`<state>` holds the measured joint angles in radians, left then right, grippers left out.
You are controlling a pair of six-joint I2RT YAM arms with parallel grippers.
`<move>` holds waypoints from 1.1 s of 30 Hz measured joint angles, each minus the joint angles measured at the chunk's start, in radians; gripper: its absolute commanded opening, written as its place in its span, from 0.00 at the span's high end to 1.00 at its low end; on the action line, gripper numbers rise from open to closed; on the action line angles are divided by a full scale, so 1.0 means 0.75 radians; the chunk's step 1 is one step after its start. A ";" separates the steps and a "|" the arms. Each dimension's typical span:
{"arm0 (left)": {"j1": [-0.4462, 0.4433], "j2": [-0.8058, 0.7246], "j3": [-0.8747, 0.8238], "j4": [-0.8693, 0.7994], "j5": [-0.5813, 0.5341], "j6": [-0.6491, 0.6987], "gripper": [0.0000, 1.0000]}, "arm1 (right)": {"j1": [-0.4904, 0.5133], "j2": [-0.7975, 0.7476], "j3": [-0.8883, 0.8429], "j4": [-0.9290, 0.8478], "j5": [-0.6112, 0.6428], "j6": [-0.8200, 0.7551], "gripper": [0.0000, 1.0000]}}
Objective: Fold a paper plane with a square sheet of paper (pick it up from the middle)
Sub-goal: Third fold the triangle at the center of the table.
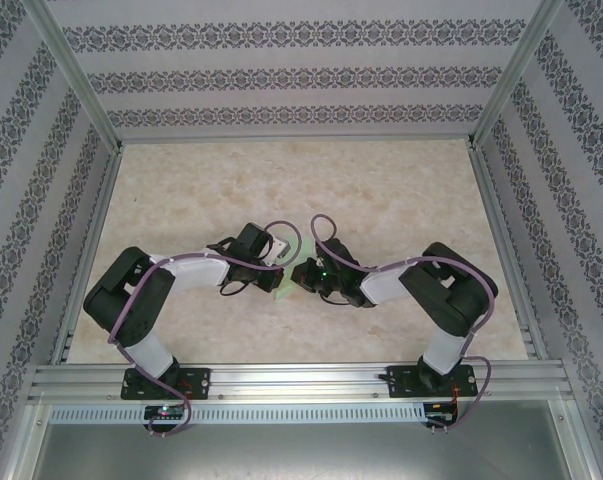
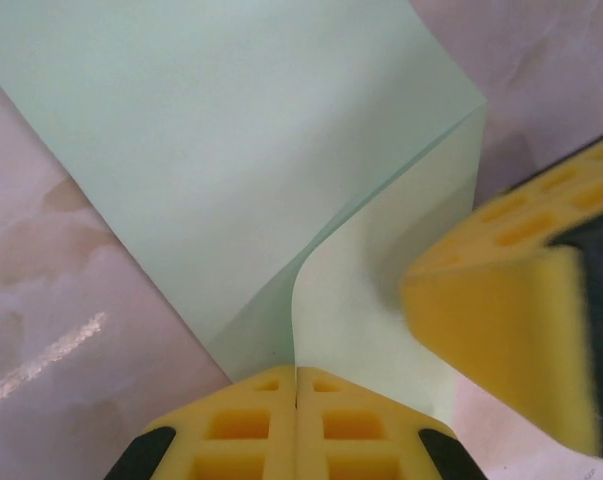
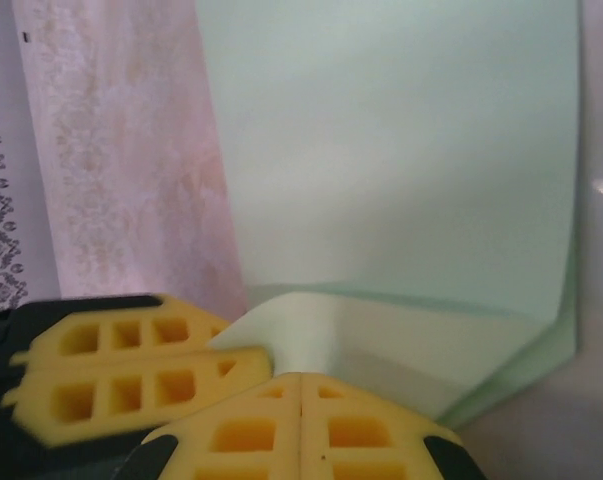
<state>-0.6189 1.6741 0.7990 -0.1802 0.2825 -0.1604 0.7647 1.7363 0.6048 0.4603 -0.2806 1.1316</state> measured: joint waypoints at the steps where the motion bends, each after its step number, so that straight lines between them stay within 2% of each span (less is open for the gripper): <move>1: 0.001 0.003 0.002 0.000 0.001 0.000 0.98 | 0.003 -0.020 -0.006 -0.005 0.001 0.001 0.96; 9: 0.004 0.006 0.006 0.000 0.003 0.000 0.98 | 0.078 -0.030 -0.007 -0.007 0.023 0.013 0.96; 18: 0.005 0.008 0.008 0.000 0.006 0.001 0.98 | 0.086 0.050 0.012 -0.013 0.028 0.036 0.97; 26: 0.005 0.010 0.009 -0.001 0.006 0.001 0.98 | 0.116 -0.020 0.013 -0.086 0.054 0.035 0.96; 33: 0.005 0.015 0.016 -0.004 0.006 0.002 0.98 | 0.168 -0.027 0.010 -0.038 0.060 0.062 0.96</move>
<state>-0.6151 1.6855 0.8112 -0.1833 0.2871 -0.1589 0.8906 1.7161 0.6125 0.4316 -0.2356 1.1782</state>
